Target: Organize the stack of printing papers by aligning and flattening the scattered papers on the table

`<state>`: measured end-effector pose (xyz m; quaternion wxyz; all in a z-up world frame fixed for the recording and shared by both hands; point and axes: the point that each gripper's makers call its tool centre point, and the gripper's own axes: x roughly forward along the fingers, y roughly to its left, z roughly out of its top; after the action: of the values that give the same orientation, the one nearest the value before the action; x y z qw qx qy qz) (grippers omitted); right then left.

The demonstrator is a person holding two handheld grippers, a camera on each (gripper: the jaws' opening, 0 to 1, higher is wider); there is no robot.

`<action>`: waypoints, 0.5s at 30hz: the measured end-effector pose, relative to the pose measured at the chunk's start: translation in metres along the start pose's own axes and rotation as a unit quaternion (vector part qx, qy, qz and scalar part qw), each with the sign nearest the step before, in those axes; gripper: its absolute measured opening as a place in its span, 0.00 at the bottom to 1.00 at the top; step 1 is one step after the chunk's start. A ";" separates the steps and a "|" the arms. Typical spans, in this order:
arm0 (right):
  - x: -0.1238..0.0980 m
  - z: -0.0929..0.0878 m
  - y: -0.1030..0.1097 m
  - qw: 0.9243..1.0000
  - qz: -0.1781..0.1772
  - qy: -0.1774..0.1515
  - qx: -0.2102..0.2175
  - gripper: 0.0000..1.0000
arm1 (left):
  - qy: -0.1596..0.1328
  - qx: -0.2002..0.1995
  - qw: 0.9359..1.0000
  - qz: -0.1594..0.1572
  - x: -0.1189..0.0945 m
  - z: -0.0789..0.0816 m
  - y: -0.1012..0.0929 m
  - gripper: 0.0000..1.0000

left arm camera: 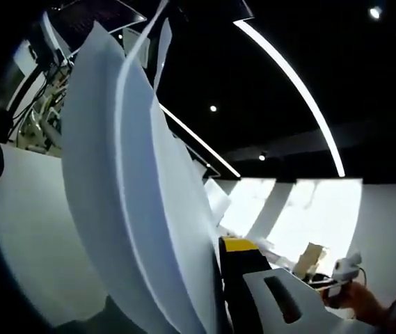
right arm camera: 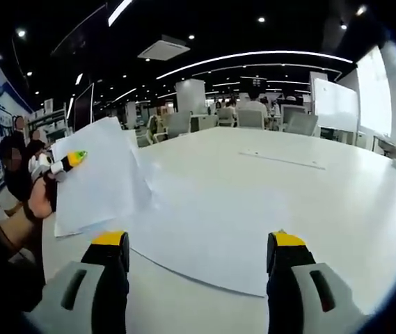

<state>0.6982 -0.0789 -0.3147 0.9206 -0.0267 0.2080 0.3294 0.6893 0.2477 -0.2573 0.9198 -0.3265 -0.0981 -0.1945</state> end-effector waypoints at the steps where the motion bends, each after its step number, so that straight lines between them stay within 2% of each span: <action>1: 0.000 -0.002 0.000 1.000 -0.001 0.002 0.001 0.76 | 0.000 0.000 1.000 0.000 0.000 0.000 0.000 0.10; 15: 0.000 -0.006 -0.004 1.000 -0.006 0.007 0.003 0.76 | -0.001 -0.004 1.000 0.000 0.000 0.000 0.000 0.10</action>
<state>0.6987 -0.0835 -0.3210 0.9213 -0.0271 0.2155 0.3227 0.6895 0.2477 -0.2575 0.9182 -0.3306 -0.0985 -0.1948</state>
